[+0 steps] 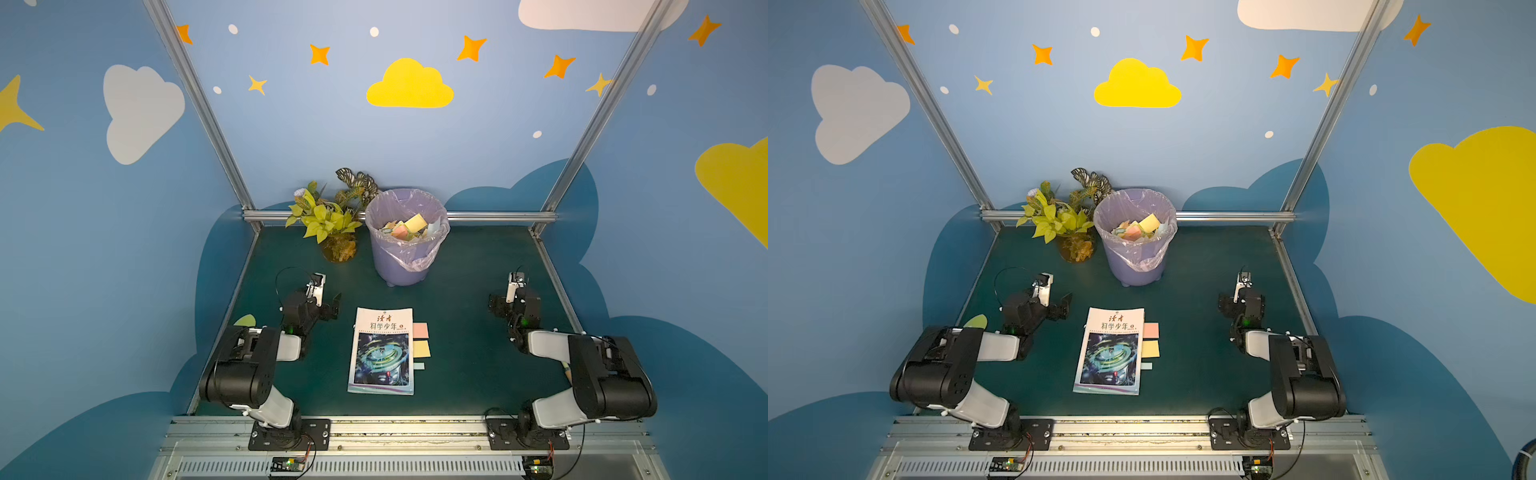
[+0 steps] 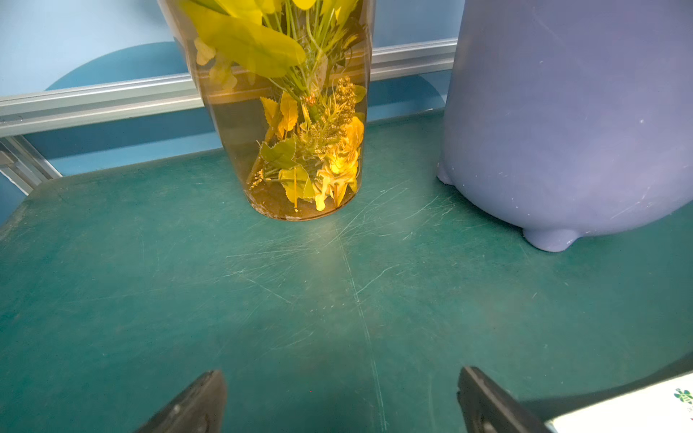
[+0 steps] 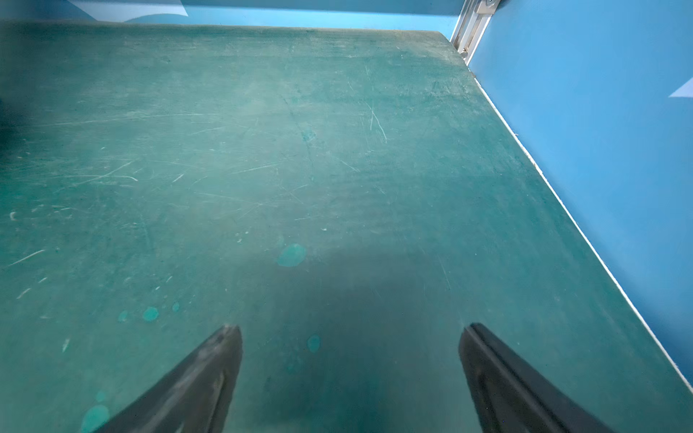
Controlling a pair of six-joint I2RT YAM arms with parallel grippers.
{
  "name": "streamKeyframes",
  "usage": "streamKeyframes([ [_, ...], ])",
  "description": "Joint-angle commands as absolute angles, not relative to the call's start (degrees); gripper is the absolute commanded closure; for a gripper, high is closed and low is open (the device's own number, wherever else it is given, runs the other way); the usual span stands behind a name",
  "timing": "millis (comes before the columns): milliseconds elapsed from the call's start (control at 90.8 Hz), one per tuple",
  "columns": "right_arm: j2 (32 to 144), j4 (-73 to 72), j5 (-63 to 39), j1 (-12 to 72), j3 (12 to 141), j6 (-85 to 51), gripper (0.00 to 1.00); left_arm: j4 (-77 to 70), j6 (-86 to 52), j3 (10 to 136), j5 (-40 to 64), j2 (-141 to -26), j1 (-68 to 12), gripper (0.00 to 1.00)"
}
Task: Peel off the used sticky note
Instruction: Open the book at the center of the board.
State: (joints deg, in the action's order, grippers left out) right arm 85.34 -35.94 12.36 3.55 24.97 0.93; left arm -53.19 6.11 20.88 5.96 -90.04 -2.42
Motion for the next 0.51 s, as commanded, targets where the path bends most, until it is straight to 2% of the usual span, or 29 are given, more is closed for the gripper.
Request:
streamKeyframes([
  [0, 84.3, -35.9, 11.9, 3.4, 26.2, 1.1, 0.03, -53.5, 5.8, 21.3, 6.1, -90.2, -2.4, 0.0],
  [496, 84.4, -35.5, 11.2, 2.9, 26.3, 1.0, 0.03, -53.6, 5.8, 21.2, 6.1, -90.1, -2.4, 0.0],
])
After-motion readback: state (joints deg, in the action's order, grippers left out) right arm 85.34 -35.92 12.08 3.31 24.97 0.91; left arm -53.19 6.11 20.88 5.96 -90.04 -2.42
